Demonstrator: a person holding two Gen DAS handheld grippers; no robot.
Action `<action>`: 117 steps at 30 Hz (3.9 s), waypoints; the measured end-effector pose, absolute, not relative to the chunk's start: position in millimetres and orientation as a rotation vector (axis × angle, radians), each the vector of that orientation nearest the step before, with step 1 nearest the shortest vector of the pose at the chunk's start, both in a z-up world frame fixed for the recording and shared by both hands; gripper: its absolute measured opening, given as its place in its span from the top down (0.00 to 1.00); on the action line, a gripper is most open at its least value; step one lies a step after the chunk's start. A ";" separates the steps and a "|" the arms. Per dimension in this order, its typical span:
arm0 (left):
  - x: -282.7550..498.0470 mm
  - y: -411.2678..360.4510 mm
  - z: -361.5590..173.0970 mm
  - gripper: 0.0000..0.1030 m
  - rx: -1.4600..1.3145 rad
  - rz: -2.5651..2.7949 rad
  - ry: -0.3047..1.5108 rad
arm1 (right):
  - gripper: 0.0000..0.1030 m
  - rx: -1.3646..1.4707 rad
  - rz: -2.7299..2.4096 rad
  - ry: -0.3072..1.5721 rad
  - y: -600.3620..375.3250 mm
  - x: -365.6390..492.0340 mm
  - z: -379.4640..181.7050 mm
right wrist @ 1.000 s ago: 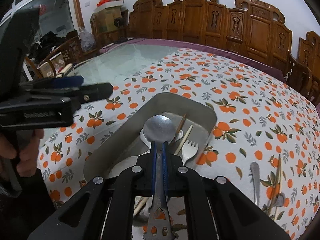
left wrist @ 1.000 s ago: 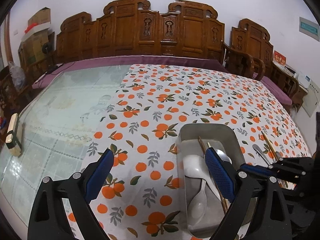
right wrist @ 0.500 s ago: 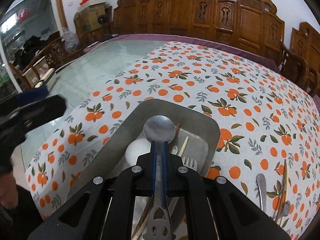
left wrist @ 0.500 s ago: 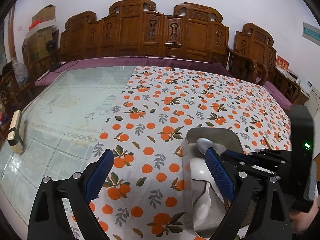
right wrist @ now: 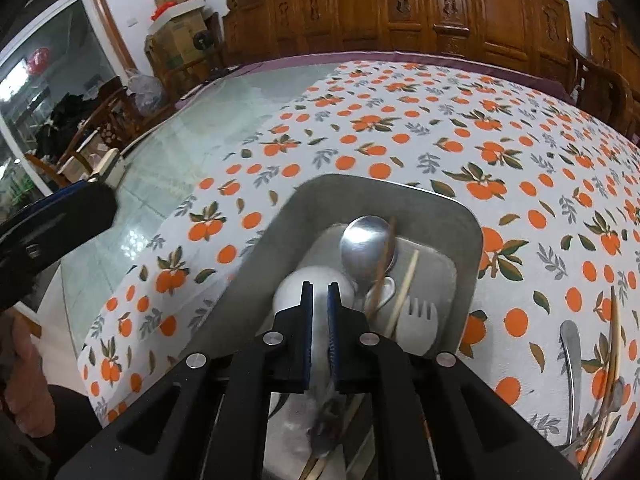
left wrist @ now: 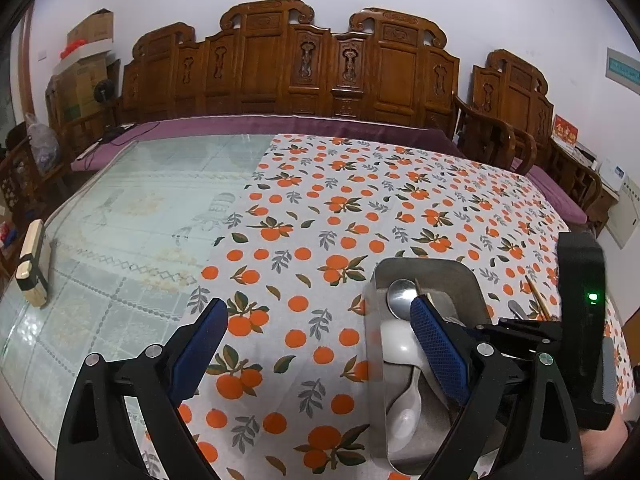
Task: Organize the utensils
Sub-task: 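Lower the metal spoon into the tray and open the right tool, then grasp a wooden chopstick from the pile with the right tool, then grasp a metal spoon with the left tool while the right tool holds the chopstick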
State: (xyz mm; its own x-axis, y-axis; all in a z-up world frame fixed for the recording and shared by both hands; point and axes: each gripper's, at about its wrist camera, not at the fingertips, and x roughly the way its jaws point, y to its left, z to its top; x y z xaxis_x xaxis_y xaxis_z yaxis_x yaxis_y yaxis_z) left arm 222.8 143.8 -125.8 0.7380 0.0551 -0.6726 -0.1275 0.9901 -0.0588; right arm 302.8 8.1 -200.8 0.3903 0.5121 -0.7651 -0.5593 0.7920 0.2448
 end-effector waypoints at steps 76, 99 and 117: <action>224.7 -101.5 -170.4 0.35 0.140 -0.345 0.853 | 0.94 0.032 0.294 0.901 -305.4 309.6 -220.3; 295.8 -171.6 -224.7 0.78 0.196 -0.423 1.017 | 0.94 0.126 0.332 0.892 -315.0 316.0 -213.6; 274.1 -155.4 -190.5 0.97 0.185 -0.385 0.953 | 0.94 0.090 0.374 0.885 -290.7 306.1 -209.3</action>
State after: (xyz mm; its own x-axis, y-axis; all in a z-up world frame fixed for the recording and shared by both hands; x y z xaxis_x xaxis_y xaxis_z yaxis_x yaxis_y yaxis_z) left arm 274.1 -155.4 -190.5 0.5181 -0.2385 -0.8214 0.3990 0.9168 -0.0145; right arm 306.1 -290.7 -209.3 0.5733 0.3553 -0.7383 -0.2812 0.9317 0.2300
